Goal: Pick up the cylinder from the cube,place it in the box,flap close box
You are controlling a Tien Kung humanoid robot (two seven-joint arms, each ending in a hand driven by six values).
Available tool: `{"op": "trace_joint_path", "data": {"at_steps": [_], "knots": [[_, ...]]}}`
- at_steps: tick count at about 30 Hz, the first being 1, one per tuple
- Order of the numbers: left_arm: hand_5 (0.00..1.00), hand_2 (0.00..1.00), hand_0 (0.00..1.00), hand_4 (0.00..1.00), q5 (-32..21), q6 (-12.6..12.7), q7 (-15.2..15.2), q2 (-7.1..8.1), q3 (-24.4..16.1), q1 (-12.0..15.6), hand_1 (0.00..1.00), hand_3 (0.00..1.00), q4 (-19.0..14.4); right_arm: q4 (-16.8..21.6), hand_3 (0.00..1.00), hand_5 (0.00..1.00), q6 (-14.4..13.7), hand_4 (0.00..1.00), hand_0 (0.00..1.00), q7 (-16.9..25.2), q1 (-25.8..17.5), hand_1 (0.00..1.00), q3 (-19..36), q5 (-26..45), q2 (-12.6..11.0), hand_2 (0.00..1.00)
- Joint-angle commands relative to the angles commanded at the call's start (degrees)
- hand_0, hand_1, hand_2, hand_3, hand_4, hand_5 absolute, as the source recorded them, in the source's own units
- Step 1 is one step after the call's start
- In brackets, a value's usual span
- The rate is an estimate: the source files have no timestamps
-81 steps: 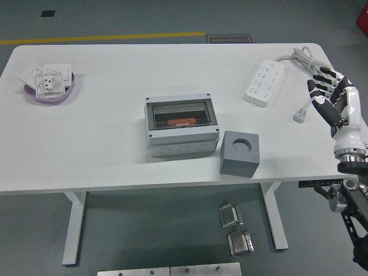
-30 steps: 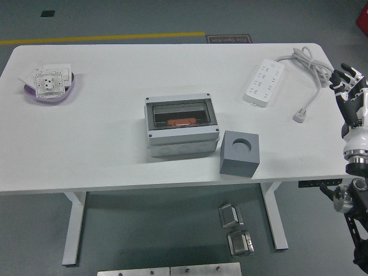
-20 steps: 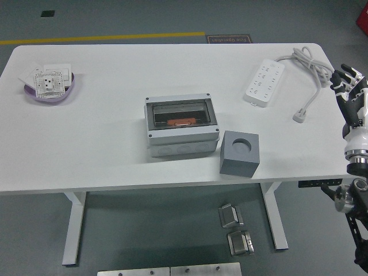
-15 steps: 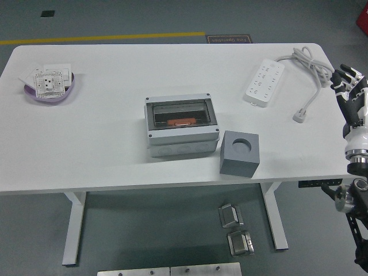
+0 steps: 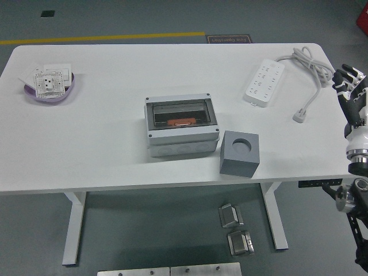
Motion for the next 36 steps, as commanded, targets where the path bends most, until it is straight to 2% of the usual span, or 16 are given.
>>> {"op": "trace_joint_path", "data": {"at_steps": [11,22,36], "knots": [[0.144,0.769,0.746,0.588,-0.77,0.11,0.14,0.34,0.62,-0.13,0.768,0.885,0.00,-0.26,0.708,0.587,-0.11,0.908,0.705,-0.10,0.04,0.683,0.10,-0.14,0.08,0.719],[0.145,0.770,0.747,0.590,3.17,-0.23,0.35,-0.12,-3.18,0.16,0.768,0.885,0.00,-0.23,0.707,0.581,-0.16,0.907,0.708,0.03,1.14,0.682,-1.03,-0.11,0.56,0.718],[0.145,0.770,0.746,0.592,2.26,-0.16,0.17,0.52,-2.68,0.20,0.767,0.885,0.00,-0.21,0.712,0.569,-1.20,0.904,0.710,0.44,1.64,0.683,-2.90,-0.27,0.40,0.718]]}}
